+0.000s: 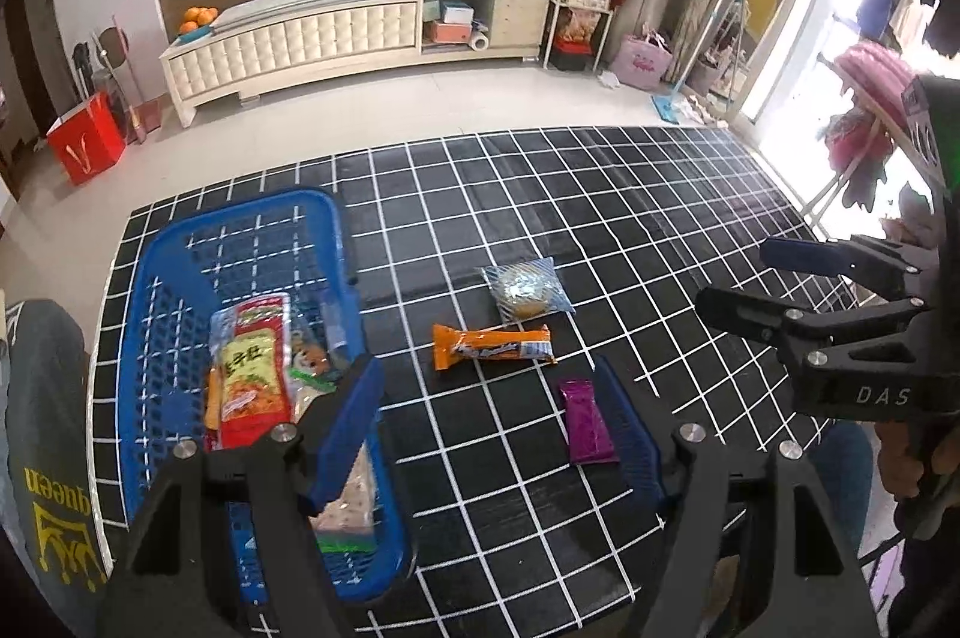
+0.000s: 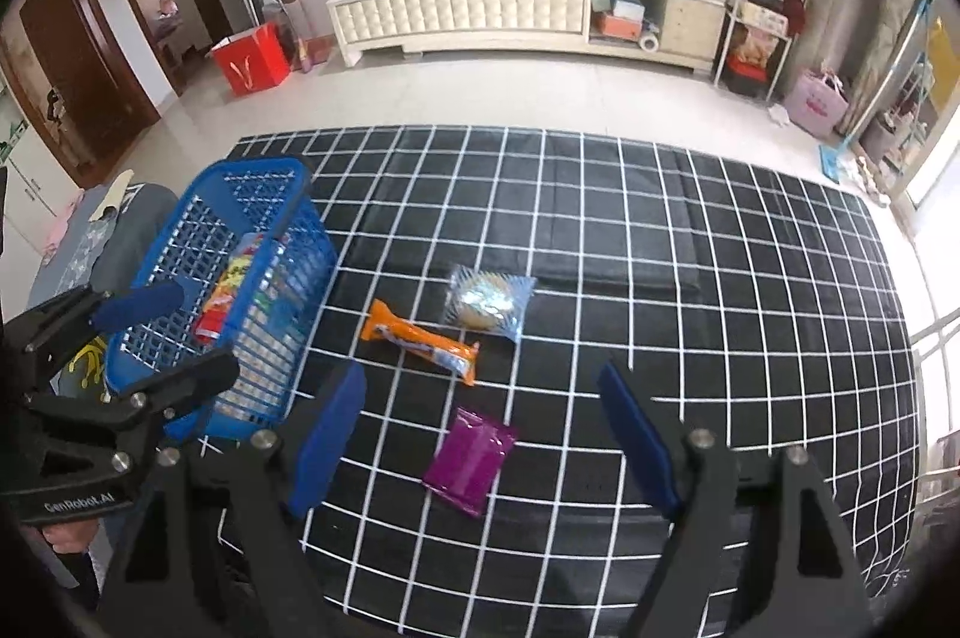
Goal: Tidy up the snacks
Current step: 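Move both grippers over the orange stick snack and clear biscuit bag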
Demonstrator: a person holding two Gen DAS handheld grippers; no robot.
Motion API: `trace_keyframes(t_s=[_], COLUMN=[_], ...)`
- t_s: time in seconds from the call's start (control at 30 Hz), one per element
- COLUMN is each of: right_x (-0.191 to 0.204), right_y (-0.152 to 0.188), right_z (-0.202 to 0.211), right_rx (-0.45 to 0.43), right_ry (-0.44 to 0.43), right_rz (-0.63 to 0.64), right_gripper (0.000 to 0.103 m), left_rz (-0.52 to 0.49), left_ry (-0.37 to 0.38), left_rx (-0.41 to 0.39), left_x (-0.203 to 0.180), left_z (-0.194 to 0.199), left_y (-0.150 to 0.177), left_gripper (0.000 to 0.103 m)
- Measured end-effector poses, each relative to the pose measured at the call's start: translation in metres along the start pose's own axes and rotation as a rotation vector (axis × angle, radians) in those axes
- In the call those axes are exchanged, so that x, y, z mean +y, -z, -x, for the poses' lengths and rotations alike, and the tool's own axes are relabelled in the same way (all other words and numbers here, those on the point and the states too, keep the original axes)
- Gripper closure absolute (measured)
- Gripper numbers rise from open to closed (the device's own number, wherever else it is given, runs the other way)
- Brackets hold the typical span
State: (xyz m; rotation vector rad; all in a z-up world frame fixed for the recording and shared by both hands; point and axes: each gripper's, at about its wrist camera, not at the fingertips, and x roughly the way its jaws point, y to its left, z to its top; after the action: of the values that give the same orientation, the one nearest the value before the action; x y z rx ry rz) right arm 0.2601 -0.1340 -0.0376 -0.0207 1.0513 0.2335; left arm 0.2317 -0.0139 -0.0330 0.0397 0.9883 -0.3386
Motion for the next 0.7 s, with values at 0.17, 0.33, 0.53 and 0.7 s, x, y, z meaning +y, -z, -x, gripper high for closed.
trace_keyframes(t_s=[0.17,0.33,0.53,0.7], right_x=[-0.015,-0.029,-0.035,-0.04], right_y=[-0.004,-0.01,-0.018,-0.03], right_z=[-0.019,-0.045,-0.08,-0.104], right_rx=[0.045,0.089,0.14,0.164], right_ry=[-0.003,-0.013,-0.046,-0.058], right_rz=[-0.024,-0.064,-0.105,-0.121], right_gripper=[0.019,0.019,0.019,0.019], left_rz=[0.013,0.005,-0.036,-0.039], left_ry=[0.006,-0.016,-0.081,-0.087], left_rx=[0.024,0.055,0.074,0.093], left_x=[-0.006,-0.007,-0.003,-0.003], left_z=[-0.022,-0.046,-0.068,-0.082], left_y=[-0.01,-0.012,-0.018,-0.027], left_gripper=[0.032,0.032,0.033,0.042])
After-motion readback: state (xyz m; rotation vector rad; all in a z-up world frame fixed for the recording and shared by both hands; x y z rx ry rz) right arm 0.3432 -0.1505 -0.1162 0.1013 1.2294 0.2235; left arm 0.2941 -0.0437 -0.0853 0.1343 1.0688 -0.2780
